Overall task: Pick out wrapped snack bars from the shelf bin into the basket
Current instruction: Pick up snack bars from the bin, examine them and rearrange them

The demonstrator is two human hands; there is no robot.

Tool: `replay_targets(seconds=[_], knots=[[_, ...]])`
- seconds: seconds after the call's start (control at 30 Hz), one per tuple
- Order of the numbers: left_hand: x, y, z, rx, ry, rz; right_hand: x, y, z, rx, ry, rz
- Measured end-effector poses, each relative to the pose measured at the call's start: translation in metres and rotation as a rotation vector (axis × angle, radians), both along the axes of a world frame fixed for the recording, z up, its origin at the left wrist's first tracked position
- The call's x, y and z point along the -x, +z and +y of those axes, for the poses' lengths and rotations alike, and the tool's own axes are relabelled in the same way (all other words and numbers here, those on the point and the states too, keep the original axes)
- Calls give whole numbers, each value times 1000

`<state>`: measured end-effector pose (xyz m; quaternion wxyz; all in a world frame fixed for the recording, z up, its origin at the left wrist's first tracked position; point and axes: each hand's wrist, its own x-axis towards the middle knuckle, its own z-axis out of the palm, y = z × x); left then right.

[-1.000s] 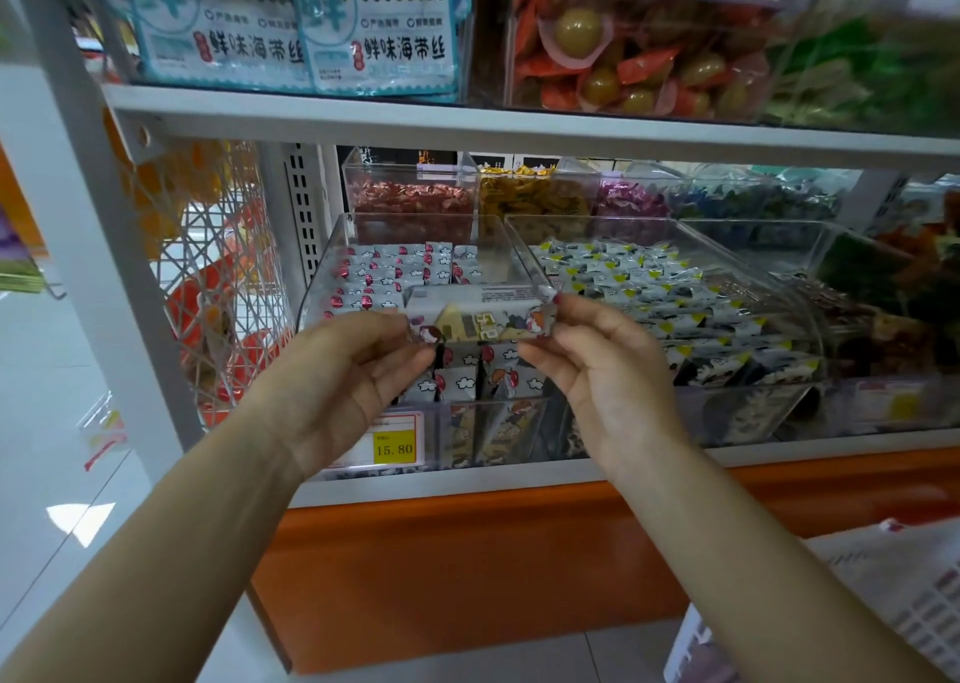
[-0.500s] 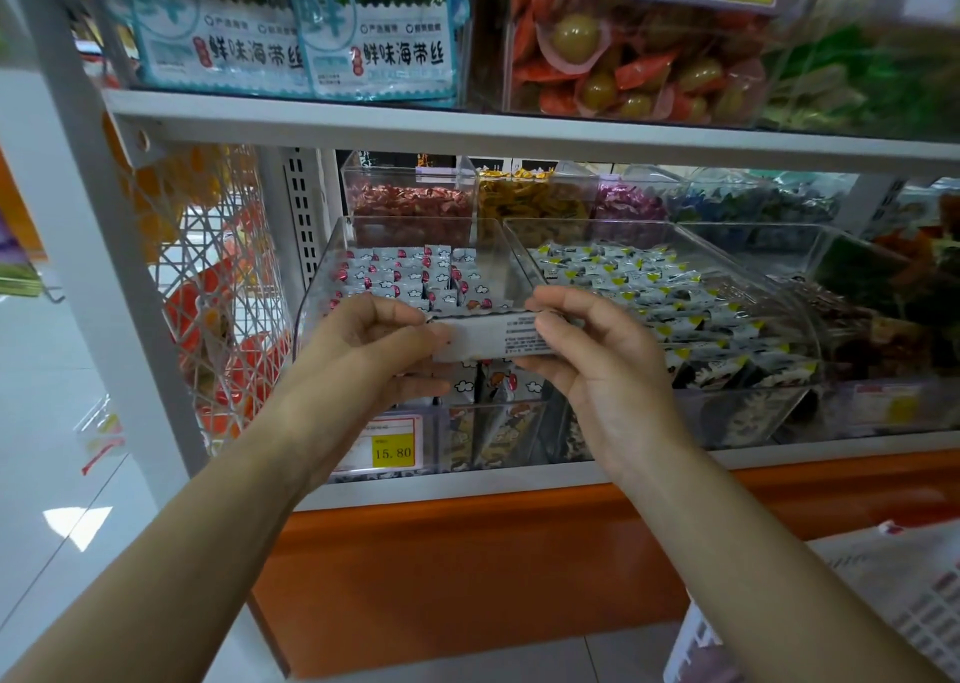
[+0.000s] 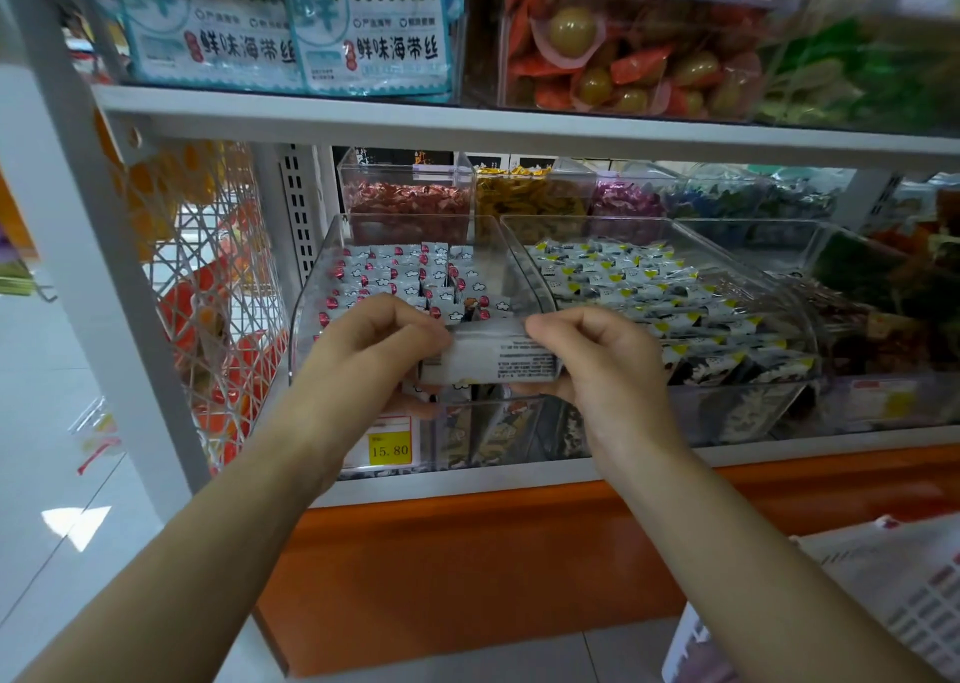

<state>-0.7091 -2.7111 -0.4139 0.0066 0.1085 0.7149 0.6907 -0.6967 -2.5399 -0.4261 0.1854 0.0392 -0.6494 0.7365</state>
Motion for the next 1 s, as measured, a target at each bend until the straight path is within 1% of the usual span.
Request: replay_targets(seconds=[0.13, 0.27, 0.4, 0.5, 0.6, 0.67, 0.77, 0.87, 0.93, 1.0], knots=[[3, -1, -1, 7, 69, 0, -2, 1, -4, -37, 21, 37], [5, 1, -5, -13, 95, -39, -2, 1, -5, -60, 37, 58], [8, 8, -17, 78, -27, -93, 0, 1, 0, -96, 40, 38], [8, 11, -24, 167, -104, -95, 4, 1, 4, -132, 29, -12], [8, 12, -28, 201, -141, -90, 4, 2, 4, -56, 96, -58], [8, 12, -28, 192, -124, -70, 4, 3, 3, -11, 123, -77], [8, 10, -24, 144, -94, -55, 4, 2, 1, 38, 99, -77], [4, 9, -18, 91, -130, -54, 3, -1, -2, 80, 36, -61], [2, 8, -14, 90, -114, -20, 3, 0, -2, 113, 49, -77], [4, 8, -13, 72, -79, 3, 3, 3, 0, 112, 92, -132]])
